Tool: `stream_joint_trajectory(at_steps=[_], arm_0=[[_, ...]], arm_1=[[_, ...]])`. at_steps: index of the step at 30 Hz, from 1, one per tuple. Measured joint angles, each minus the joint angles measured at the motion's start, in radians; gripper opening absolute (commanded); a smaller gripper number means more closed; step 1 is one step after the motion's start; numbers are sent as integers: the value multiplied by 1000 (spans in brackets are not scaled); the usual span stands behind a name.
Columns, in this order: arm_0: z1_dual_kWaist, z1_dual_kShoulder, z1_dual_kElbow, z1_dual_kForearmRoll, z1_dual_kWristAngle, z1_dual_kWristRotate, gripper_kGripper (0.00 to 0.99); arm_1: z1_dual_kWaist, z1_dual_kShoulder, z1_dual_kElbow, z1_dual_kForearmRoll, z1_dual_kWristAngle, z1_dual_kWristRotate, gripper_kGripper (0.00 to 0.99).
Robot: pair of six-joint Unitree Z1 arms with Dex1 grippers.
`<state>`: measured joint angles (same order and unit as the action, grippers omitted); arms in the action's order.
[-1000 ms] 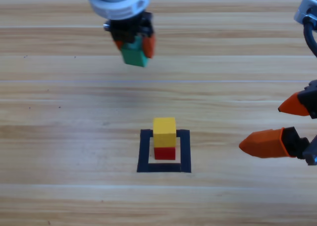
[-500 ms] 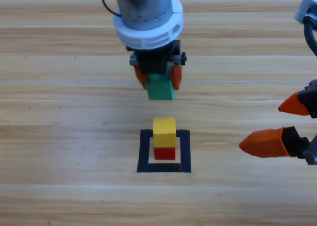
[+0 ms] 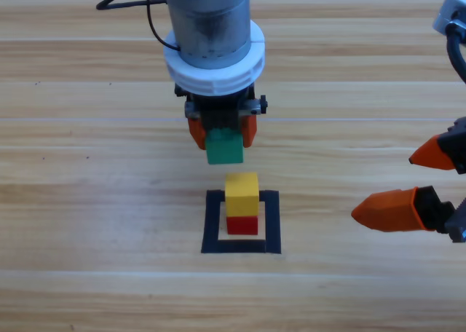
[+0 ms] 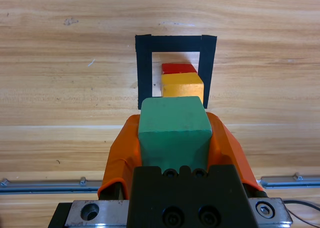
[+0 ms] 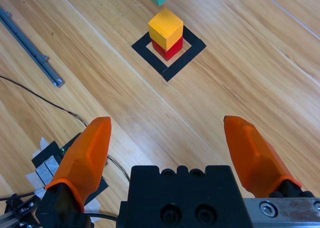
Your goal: Stack the blocks in the rectangular block: red at the bottom, yellow in the middle, green on top
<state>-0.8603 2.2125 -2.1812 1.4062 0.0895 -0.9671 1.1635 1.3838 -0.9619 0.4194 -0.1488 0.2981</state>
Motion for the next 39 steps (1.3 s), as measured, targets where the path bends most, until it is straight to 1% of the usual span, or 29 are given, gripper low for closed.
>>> stream_joint_trajectory(at_steps=[11, 17, 39], arm_0=[[-4, 45, -17, 0, 5, 0, 26], [-5, 65, -55, 0, 5, 2, 26], [-13, 100, -58, 0, 5, 2, 25]], arm_1=[[0, 0, 0, 0, 0, 0, 990], [0, 0, 0, 0, 0, 0, 990], [0, 0, 0, 0, 0, 0, 990]])
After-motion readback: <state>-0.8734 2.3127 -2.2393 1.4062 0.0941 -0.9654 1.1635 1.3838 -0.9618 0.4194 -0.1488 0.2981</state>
